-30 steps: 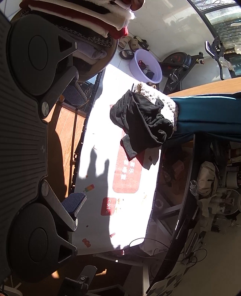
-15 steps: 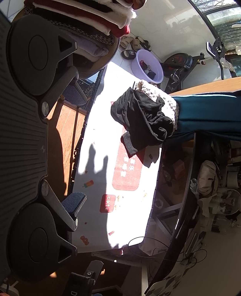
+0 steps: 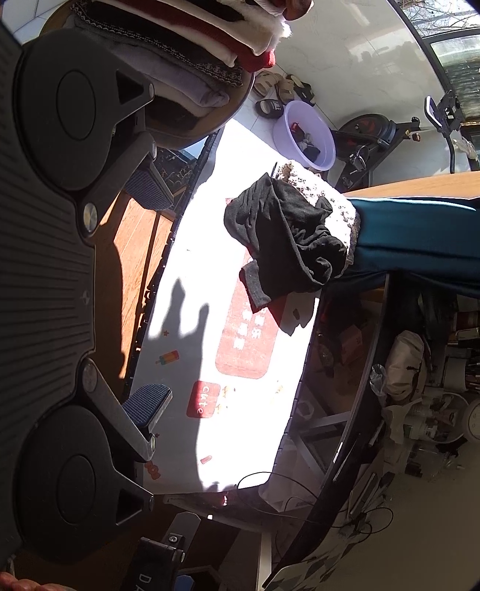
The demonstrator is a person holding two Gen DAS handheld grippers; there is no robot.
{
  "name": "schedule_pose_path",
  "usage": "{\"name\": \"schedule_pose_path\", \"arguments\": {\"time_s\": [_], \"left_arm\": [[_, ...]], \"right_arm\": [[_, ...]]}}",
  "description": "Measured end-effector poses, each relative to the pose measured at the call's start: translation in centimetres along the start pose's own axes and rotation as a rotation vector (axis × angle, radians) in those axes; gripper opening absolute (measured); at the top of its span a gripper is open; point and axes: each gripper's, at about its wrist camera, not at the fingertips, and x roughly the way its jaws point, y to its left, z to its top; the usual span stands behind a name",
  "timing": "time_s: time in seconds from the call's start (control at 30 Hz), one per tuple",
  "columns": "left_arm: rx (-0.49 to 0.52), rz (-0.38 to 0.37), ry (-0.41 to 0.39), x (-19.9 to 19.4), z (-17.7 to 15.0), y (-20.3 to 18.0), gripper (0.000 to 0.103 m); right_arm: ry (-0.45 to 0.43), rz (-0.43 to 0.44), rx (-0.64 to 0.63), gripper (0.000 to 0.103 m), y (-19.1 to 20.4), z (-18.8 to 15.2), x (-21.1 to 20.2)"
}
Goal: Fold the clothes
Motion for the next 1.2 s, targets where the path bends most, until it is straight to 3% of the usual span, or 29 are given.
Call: {"name": "schedule_pose_path", "arguments": {"time_s": [0.33, 0.77, 1.2], "left_arm": [[-0.049, 0.009, -0.021, 0.3, 1.0, -1.2, 0.103], [-0.114, 0.034, -0.038, 1.1, 2.8, -3.0, 0.103], [-0.159, 0.047, -0.009, 2.7, 4.1, -4.4, 0.103]], "right_arm": [[-0.001, 0.034, -0.023, 0.102, -1.3, 1.6, 1.2], [0.035, 0.159, -0.069, 0.102, -2.8, 4.2, 3.6], [0.045, 0.138, -0.049, 0.102, -5.0, 5.2, 5.8]]}}
